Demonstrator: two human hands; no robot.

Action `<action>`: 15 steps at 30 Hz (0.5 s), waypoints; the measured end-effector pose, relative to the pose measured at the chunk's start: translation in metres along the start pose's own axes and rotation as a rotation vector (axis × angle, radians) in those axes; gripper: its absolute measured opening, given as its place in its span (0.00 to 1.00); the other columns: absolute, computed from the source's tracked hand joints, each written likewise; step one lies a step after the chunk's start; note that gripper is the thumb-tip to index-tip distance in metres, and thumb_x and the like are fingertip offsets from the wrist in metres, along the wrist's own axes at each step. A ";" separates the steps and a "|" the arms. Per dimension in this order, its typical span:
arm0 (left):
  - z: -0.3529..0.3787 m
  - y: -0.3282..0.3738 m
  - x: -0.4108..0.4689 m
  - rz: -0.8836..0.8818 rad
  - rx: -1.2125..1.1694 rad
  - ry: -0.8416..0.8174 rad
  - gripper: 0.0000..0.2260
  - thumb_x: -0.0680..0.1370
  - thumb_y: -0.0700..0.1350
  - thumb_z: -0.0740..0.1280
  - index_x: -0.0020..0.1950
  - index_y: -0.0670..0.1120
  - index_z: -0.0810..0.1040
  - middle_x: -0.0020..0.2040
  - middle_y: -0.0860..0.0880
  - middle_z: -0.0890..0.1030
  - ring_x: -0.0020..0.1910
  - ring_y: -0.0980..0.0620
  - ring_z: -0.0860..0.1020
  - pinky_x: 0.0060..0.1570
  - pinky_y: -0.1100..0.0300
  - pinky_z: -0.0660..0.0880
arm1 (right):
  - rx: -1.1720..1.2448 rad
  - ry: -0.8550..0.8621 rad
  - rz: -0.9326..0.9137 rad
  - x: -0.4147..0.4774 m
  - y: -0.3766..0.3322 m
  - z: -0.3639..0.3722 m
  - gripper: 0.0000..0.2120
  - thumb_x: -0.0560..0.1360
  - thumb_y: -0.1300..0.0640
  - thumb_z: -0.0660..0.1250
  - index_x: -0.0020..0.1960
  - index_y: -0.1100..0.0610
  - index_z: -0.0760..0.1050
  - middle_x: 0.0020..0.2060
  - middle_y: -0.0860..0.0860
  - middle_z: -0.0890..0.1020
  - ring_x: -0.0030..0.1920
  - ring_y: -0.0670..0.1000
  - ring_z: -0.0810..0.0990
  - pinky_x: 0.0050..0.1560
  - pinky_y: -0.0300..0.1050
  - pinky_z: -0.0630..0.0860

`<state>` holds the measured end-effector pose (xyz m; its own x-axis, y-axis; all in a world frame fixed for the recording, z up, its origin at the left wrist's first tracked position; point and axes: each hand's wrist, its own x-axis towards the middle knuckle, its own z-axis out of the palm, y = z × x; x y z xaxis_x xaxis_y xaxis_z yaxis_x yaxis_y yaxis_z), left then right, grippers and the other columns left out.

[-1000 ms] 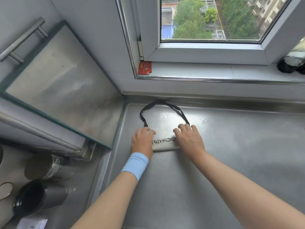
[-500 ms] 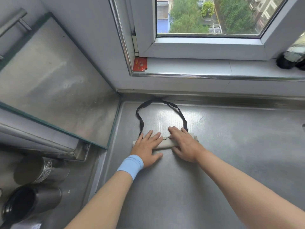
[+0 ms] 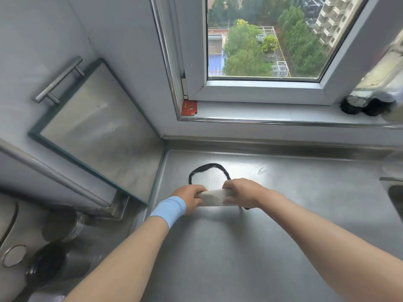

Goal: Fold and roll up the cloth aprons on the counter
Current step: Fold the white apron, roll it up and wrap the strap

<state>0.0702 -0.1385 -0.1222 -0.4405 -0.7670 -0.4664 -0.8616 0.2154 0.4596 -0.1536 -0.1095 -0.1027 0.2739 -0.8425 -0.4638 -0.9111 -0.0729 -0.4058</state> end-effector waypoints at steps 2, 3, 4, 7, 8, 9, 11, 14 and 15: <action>-0.011 0.007 -0.013 0.004 -0.063 -0.072 0.11 0.73 0.44 0.66 0.51 0.60 0.75 0.46 0.54 0.78 0.45 0.51 0.77 0.40 0.62 0.70 | 0.069 -0.072 0.029 -0.011 -0.008 -0.019 0.09 0.69 0.47 0.67 0.46 0.50 0.77 0.42 0.52 0.81 0.36 0.52 0.80 0.28 0.44 0.76; -0.015 0.010 -0.021 0.018 -0.089 -0.111 0.12 0.73 0.44 0.66 0.51 0.60 0.74 0.45 0.53 0.77 0.42 0.51 0.77 0.38 0.62 0.72 | 0.062 -0.091 0.029 -0.018 -0.013 -0.029 0.09 0.67 0.48 0.67 0.45 0.50 0.78 0.42 0.53 0.82 0.35 0.53 0.81 0.26 0.43 0.76; -0.019 0.016 -0.031 0.025 -0.116 -0.148 0.13 0.73 0.42 0.65 0.51 0.59 0.73 0.45 0.52 0.77 0.39 0.51 0.77 0.34 0.61 0.74 | 0.039 -0.112 0.033 -0.025 -0.019 -0.039 0.11 0.65 0.48 0.67 0.44 0.50 0.78 0.42 0.54 0.83 0.35 0.54 0.82 0.26 0.44 0.76; -0.028 0.031 -0.053 -0.024 -0.209 -0.207 0.13 0.72 0.39 0.63 0.51 0.55 0.75 0.41 0.50 0.75 0.32 0.51 0.75 0.26 0.64 0.73 | -0.034 -0.122 0.048 -0.033 -0.030 -0.056 0.13 0.63 0.47 0.67 0.46 0.48 0.79 0.41 0.51 0.82 0.38 0.56 0.83 0.32 0.45 0.75; -0.033 0.036 -0.061 -0.045 -0.259 -0.201 0.11 0.72 0.40 0.63 0.47 0.56 0.76 0.40 0.50 0.76 0.32 0.51 0.76 0.26 0.63 0.74 | -0.098 -0.048 0.029 -0.038 -0.036 -0.059 0.12 0.66 0.49 0.67 0.49 0.47 0.79 0.43 0.49 0.83 0.42 0.55 0.83 0.37 0.42 0.74; -0.037 0.040 -0.069 -0.066 -0.320 -0.188 0.07 0.70 0.42 0.64 0.43 0.55 0.76 0.39 0.49 0.76 0.32 0.49 0.77 0.29 0.61 0.76 | -0.214 0.095 -0.033 -0.041 -0.040 -0.060 0.14 0.68 0.51 0.68 0.53 0.45 0.80 0.47 0.47 0.83 0.48 0.53 0.82 0.44 0.41 0.72; -0.044 0.043 -0.082 -0.051 -0.444 -0.136 0.07 0.66 0.47 0.65 0.44 0.50 0.75 0.38 0.47 0.75 0.35 0.48 0.74 0.34 0.59 0.74 | -0.449 0.489 -0.239 -0.045 -0.046 -0.055 0.23 0.69 0.59 0.68 0.63 0.46 0.77 0.57 0.48 0.81 0.60 0.53 0.78 0.60 0.46 0.69; -0.054 0.042 -0.099 -0.019 -0.756 -0.120 0.16 0.68 0.43 0.68 0.55 0.44 0.76 0.44 0.45 0.73 0.41 0.47 0.71 0.41 0.54 0.69 | -0.578 0.726 -0.418 -0.058 -0.059 -0.042 0.31 0.67 0.62 0.64 0.70 0.55 0.72 0.69 0.55 0.73 0.72 0.58 0.68 0.74 0.57 0.58; -0.057 0.041 -0.105 0.015 -0.845 -0.139 0.17 0.69 0.41 0.68 0.58 0.44 0.76 0.46 0.45 0.74 0.42 0.47 0.72 0.42 0.54 0.70 | -0.616 0.722 -0.420 -0.064 -0.064 -0.039 0.33 0.67 0.61 0.63 0.73 0.57 0.68 0.73 0.56 0.69 0.75 0.59 0.63 0.75 0.58 0.54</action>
<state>0.0950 -0.0838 -0.0115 -0.5249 -0.6751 -0.5184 -0.4021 -0.3401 0.8501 -0.1245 -0.0720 -0.0165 0.5413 -0.7904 0.2866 -0.8399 -0.5239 0.1416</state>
